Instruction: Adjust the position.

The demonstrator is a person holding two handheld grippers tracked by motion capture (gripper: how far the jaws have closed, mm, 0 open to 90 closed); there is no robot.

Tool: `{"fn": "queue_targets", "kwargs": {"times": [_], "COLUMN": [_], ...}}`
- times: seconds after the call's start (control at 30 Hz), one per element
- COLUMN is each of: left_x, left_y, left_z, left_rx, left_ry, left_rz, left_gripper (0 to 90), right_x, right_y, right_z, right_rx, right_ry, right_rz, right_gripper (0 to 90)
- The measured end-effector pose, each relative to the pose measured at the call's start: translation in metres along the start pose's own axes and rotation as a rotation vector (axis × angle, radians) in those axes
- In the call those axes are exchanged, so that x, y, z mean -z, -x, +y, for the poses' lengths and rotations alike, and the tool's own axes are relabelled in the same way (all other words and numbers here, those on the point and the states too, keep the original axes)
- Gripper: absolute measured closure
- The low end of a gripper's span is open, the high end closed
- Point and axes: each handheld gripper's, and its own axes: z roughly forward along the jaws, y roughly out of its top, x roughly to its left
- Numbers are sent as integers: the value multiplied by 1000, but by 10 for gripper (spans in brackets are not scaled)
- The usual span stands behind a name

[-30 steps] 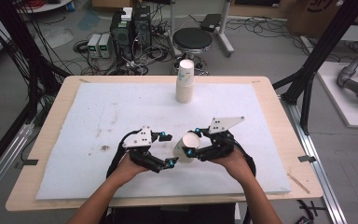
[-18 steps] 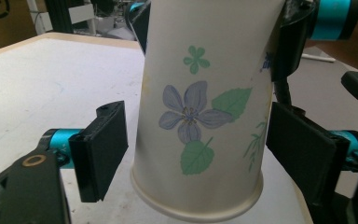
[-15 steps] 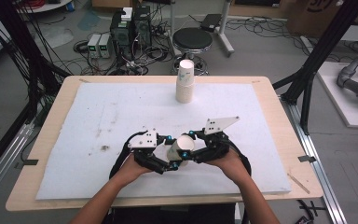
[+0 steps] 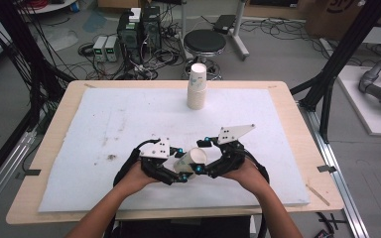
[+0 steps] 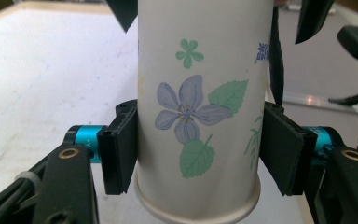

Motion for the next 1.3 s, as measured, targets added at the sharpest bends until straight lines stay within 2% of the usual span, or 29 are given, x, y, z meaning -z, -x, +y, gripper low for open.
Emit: {"fn": "queue_targets", "kwargs": {"times": [0.07,0.17,0.33,0.57,0.77,0.97,1.07,1.1,1.17,1.2,1.3], "left_x": [2,3,5,8,8,3,3,3,3,4,7], "left_y": [-2,-3,-4,-5,-4,-2,-1,-1,-1,-1,-1], "left_z": [4,8,15,25,35,38,38,38,38,36,33], "left_rx": [-9,-13,-40,-95,-122,-137,-138,-135,-133,-133,-108], "left_ry": [-51,-121,-231,-325,-395,-433,-440,-434,-432,-413,-366], "left_rz": [2,-7,-6,-23,-51,-88,-100,-101,-105,-103,-74], "left_gripper": [346,349,344,344,345,345,344,339,331,311,193], "right_x": [0,0,-2,-5,-10,-16,-19,-19,-20,-20,-19], "right_y": [0,-1,-1,0,-2,-6,-7,-8,-8,-8,-7], "right_z": [1,2,2,3,4,9,8,8,7,7,6], "right_rx": [11,40,91,126,160,203,221,229,235,233,223], "right_ry": [-7,-31,-120,-188,-229,-272,-298,-316,-319,-322,-319], "right_rz": [6,-9,-23,-29,0,31,55,73,72,76,84], "right_gripper": [159,160,160,160,172,250,323,364,364,362,359]}}
